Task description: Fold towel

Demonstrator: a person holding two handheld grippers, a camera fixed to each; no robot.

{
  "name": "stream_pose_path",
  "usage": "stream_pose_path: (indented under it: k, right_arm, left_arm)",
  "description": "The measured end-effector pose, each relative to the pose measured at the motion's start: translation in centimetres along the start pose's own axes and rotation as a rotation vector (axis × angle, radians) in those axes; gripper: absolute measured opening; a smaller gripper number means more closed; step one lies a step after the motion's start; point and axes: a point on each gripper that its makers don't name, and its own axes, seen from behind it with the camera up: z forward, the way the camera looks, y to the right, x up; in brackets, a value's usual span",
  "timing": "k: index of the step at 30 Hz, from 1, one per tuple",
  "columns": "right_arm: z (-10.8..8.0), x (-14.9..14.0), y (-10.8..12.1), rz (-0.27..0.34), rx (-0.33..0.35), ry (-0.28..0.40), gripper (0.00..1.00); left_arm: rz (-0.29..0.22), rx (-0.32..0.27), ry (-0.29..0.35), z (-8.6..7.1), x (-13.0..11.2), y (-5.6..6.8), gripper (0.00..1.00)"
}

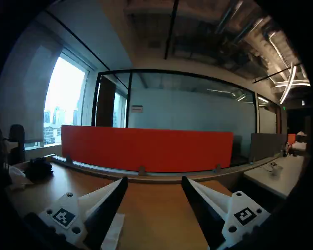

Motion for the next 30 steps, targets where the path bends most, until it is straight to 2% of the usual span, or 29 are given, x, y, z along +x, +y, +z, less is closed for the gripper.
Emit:
stream_pose_path:
  k: [8, 15, 22, 30]
  right_arm:
    - [0.5, 1.7, -0.2, 0.011, 0.010, -0.014, 0.99]
    - [0.5, 2.5, -1.7, -0.020, 0.076, -0.041, 0.99]
    - [0.4, 1.1, -4.3, -0.081, 0.198, -0.107, 0.99]
    - [-0.8, -0.9, -8.4, -0.136, 0.393, -0.185, 1.00]
  left_arm:
    - [0.010, -0.043, -0.025, 0.5, 1.7, 1.1, 0.96]
    - [0.038, -0.112, -0.063, 0.9, 1.7, 2.7, 0.96]
    - [0.075, -0.210, -0.110, 1.0, 0.9, 4.4, 0.96]
    - [0.098, -0.331, -0.185, 0.6, -1.5, 6.4, 0.96]
